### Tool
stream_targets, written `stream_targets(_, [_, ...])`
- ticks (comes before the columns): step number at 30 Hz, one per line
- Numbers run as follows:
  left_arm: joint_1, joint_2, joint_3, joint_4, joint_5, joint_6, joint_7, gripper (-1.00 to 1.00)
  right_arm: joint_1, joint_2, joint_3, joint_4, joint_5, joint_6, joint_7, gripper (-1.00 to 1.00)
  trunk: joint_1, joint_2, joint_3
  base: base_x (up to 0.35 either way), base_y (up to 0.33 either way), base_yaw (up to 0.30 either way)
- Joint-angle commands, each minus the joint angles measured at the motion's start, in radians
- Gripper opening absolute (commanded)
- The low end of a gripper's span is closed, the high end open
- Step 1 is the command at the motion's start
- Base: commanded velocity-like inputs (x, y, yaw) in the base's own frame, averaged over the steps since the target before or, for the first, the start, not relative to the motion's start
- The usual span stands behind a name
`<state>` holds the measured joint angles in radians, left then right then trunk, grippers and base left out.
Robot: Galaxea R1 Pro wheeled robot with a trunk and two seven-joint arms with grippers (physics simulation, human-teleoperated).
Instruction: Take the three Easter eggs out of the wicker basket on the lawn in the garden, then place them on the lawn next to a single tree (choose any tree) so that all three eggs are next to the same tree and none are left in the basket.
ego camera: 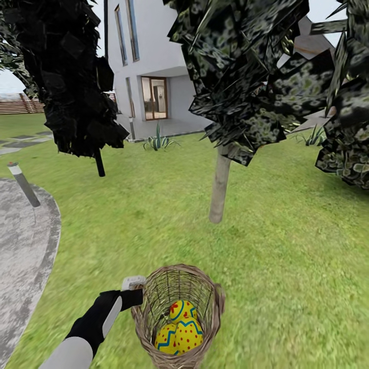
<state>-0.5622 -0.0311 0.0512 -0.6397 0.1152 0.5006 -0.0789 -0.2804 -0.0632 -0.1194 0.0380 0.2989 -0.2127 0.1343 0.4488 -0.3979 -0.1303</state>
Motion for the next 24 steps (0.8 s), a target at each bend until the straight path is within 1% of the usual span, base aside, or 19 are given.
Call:
stream_targets(1, [-0.001,-0.001,0.006,-0.002,0.014,0.007,-0.002,-1.00,-0.002,-0.001,-0.009,0.004,0.006,-0.007,0.002,1.00,0.001,-0.002,-0.002,0.329,0.000,0.000])
stream_targets(24, [0.000,-0.001,0.006,-0.003,0.013,0.007,-0.002,-1.00,-0.002,-0.001,-0.009,0.003,0.005,-0.007,0.002,1.00,0.001,-0.002,-0.002,0.328,0.000,0.000])
